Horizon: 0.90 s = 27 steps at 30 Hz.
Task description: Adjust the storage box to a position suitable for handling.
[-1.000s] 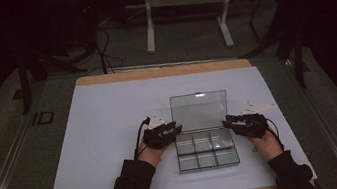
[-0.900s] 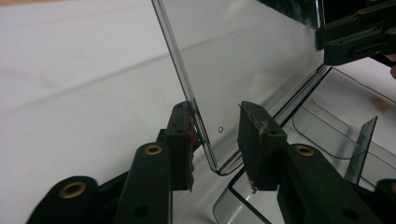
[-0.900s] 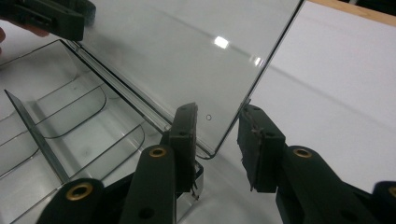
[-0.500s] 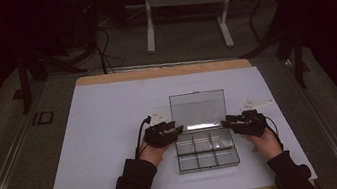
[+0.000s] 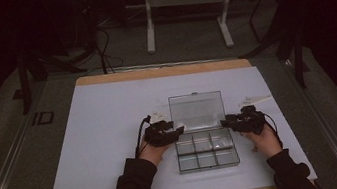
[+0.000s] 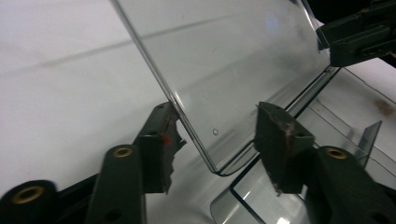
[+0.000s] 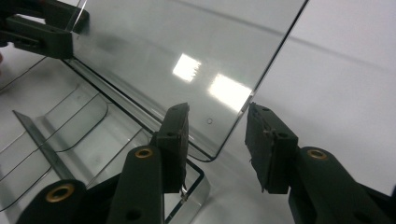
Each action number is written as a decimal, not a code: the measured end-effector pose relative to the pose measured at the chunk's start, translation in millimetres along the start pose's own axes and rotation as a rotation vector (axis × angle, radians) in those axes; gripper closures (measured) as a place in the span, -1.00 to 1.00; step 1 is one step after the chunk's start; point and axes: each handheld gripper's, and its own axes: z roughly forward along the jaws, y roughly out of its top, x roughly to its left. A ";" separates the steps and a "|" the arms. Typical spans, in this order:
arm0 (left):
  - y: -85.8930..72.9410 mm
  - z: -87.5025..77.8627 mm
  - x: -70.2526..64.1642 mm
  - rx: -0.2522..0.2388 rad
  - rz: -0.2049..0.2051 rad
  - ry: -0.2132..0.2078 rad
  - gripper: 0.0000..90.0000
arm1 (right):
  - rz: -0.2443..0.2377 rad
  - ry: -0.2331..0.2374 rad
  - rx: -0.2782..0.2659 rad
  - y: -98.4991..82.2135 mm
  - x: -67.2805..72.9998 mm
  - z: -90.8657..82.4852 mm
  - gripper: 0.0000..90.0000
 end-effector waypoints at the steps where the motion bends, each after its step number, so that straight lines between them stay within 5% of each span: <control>1: 0.0 0.0 0.0 0.000 0.000 0.000 -0.01 | 0.000 0.000 0.000 0.0 0.0 0.0 0.34; 9: -0.4 -2.8 1.5 0.005 0.008 0.011 -0.01 | 0.009 0.013 0.005 0.7 0.1 1.7 0.33; 20: 1.6 -19.9 -0.8 -0.011 0.036 -0.084 -0.90 | -0.024 0.024 0.006 4.6 6.0 -7.9 0.16; 27: -5.4 -39.5 3.6 -0.018 0.039 -0.103 -0.93 | -0.063 0.021 0.028 3.7 6.5 -21.4 0.10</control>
